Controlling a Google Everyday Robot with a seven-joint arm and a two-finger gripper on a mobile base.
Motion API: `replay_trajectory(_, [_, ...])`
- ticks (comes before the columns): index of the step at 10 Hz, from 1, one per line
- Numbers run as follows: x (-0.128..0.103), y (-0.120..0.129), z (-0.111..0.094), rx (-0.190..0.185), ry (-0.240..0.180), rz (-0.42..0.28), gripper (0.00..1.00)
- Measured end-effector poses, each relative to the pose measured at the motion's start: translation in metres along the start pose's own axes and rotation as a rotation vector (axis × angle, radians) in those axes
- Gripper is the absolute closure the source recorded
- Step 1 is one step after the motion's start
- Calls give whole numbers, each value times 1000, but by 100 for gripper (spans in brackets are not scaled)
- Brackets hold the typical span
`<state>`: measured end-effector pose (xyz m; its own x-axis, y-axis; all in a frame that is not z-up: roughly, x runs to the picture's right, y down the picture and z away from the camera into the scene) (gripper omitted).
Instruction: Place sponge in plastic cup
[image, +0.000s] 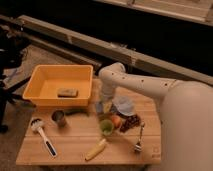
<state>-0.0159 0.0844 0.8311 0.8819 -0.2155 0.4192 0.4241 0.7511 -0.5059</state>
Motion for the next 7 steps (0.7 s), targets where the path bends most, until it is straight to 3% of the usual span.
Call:
replay_trajectory(1, [-10, 7, -16, 6, 4, -18, 100])
replay_trajectory(3, [-29, 14, -24, 9, 5, -32, 100])
replay_trajectory(7, [-69, 43, -19, -1, -13, 8, 100])
